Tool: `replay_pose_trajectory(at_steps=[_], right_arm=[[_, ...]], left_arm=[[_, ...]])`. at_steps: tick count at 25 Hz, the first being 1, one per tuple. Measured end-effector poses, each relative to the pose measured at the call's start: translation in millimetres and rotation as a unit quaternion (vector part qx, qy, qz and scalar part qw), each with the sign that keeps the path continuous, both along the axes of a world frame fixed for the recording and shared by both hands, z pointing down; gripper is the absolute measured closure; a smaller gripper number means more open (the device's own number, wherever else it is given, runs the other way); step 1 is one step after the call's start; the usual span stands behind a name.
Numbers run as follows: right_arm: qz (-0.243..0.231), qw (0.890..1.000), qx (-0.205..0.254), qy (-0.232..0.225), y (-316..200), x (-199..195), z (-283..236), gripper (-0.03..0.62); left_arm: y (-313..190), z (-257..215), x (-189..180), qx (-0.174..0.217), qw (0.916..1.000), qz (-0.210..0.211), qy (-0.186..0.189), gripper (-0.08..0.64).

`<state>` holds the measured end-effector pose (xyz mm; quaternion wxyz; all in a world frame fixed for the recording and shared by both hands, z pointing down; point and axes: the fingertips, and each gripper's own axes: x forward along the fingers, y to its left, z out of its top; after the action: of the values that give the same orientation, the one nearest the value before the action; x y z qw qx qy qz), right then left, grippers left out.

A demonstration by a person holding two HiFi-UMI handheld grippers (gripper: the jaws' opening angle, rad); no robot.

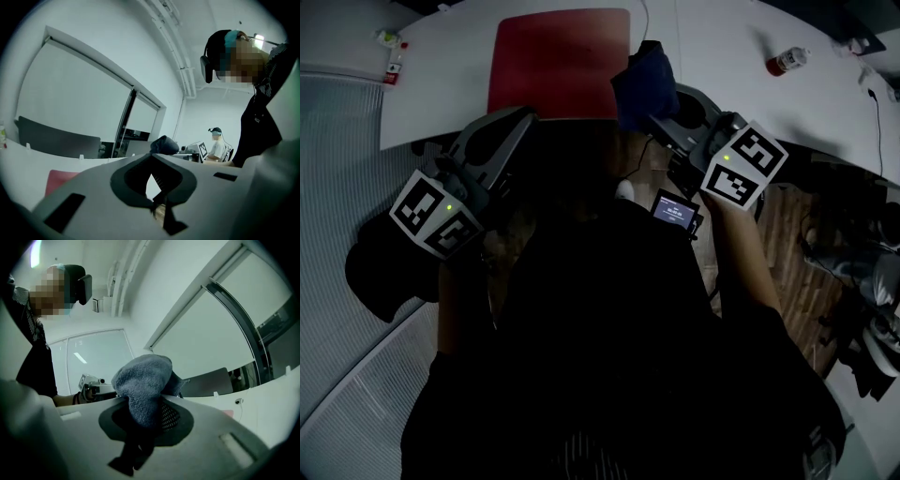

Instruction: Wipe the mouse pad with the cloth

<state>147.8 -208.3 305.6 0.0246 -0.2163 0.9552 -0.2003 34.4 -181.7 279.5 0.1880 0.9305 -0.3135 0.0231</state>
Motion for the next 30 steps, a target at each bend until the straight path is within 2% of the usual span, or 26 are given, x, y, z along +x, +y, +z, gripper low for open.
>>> replay_pose_trajectory(at_steps=[4,7,12,16,21,26,30], right_arm=[[0.006,1.0,-0.016,-0.012,-16,24,8,0.525],[0.012,0.999,-0.026,-0.014,-26,31,15,0.525],[0.029,0.999,-0.029,-0.003,-38,28,19,0.525],[0.058,0.998,-0.017,0.024,-44,41,21,0.525],[0.117,0.992,-0.015,0.035,-60,74,16,0.525],[0.145,0.988,-0.013,0.044,-90,59,11,0.525],[0.143,0.988,-0.01,0.053,-118,33,0,0.525]], left_arm=[[-24,-8,-17,-0.001,0.9982,-0.05,-0.032,0.552],[-39,-15,-38,0.0,0.996,-0.081,-0.039,0.552],[-58,-14,-58,-0.014,0.9964,-0.08,-0.022,0.552],[-69,15,-50,-0.042,0.9973,-0.059,0.008,0.551],[-110,33,-7,-0.045,0.9988,0.013,0.011,0.552],[-152,20,1,-0.018,0.9971,0.068,0.03,0.552],[-183,29,-19,-0.029,0.9959,0.079,0.034,0.552]])
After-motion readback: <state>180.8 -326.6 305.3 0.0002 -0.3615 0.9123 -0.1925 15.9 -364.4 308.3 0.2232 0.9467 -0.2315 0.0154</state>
